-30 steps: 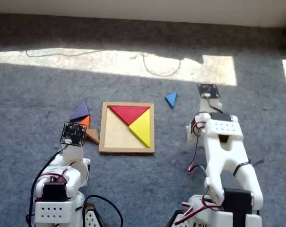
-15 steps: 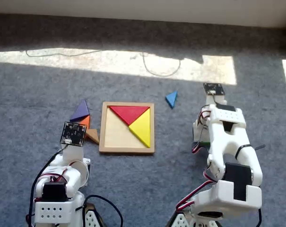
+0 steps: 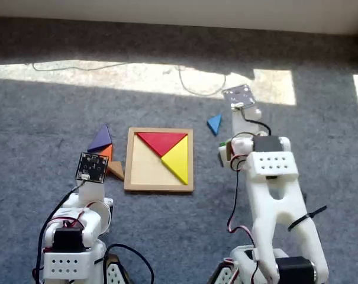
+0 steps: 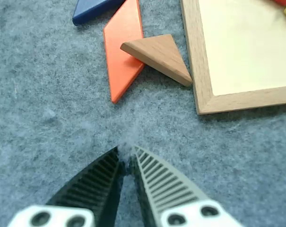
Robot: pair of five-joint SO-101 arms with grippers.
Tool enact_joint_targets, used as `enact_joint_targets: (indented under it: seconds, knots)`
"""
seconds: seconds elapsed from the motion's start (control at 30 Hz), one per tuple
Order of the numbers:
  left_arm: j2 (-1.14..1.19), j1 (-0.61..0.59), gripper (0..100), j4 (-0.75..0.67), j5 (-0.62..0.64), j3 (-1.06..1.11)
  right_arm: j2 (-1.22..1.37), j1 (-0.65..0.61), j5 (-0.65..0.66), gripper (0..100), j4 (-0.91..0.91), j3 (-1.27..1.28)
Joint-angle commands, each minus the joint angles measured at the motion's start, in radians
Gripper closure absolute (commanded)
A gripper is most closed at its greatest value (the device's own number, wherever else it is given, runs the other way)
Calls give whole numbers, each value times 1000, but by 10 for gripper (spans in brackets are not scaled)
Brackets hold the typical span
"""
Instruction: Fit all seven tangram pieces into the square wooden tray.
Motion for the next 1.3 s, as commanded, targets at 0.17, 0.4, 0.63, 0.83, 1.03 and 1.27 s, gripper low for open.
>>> enact_joint_targets:
  seconds: [0.17, 0.4, 0.63, 0.83, 1.03, 1.27]
  knots:
    - [-7, 4, 993, 3, -5, 21, 1, -329, -100, 993, 1, -96]
    - [-7, 4, 993, 3, -5, 21, 226, -476, -100, 993, -1, -254]
    - [-7, 4, 993, 3, -5, 21, 441, -565, -100, 991, -1, -392]
    - [-7, 4, 993, 3, -5, 21, 550, -561, -100, 986, -1, -437]
    - [-7, 4, 993, 3, -5, 21, 564, -561, -100, 861, 5, -438]
    - [-7, 4, 993, 3, -5, 21, 513, -553, -100, 843, 7, -433]
